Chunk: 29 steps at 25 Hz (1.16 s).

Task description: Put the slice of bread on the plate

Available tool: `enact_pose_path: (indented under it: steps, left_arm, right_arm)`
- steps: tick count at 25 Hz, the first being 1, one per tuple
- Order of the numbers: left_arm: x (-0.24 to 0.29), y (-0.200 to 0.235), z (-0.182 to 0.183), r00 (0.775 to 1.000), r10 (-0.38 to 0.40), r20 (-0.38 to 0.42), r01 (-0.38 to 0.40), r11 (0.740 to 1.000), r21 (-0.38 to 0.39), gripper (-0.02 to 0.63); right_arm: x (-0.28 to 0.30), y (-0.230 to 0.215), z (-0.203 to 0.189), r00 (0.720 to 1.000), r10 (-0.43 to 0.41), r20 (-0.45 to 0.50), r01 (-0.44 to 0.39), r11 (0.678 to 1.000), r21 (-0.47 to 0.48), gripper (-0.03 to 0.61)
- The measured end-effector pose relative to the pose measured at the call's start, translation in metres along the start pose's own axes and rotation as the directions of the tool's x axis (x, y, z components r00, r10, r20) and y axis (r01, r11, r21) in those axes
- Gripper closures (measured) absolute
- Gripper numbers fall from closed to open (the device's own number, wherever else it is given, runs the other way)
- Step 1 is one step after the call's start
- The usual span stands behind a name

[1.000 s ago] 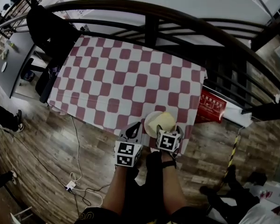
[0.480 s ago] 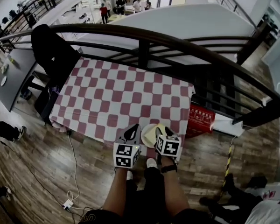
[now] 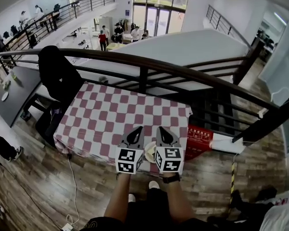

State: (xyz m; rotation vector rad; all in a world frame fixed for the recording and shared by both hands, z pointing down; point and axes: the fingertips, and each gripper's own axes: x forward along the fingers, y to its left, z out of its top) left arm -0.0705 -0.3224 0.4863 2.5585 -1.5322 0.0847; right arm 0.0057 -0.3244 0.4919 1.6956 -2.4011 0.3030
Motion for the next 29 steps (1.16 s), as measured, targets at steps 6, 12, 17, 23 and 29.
enact_pose_path:
  steps: [6,12,17,23,29]
  left_arm:
    - [-0.017,-0.014,0.033,0.996,-0.047,0.074,0.043,0.998,0.056,0.596]
    - [-0.03,-0.022,0.029,0.995,-0.078,0.069,0.072,0.994,0.086,0.596]
    - [-0.041,-0.032,0.032,0.991,-0.112,0.077,0.104,0.989,0.101,0.595]
    - [-0.047,-0.038,0.021,0.991,-0.129,0.047,0.122,0.983,0.138,0.595]
    - [-0.04,-0.035,0.004,0.994,-0.113,0.011,0.111,0.986,0.128,0.595]
  right_arm:
    - [-0.031,0.003,0.039,0.993,-0.057,0.1,0.06,0.998,-0.024,0.565]
    - [-0.05,0.01,0.041,0.988,-0.086,0.124,0.089,0.996,-0.017,0.565]
    - [-0.058,0.018,0.03,0.989,-0.086,0.119,0.088,0.996,-0.004,0.565]
    - [-0.064,0.019,0.019,0.991,-0.084,0.106,0.082,0.996,0.027,0.565]
    - [-0.057,0.012,0.005,0.993,-0.081,0.08,0.078,0.996,0.039,0.565]
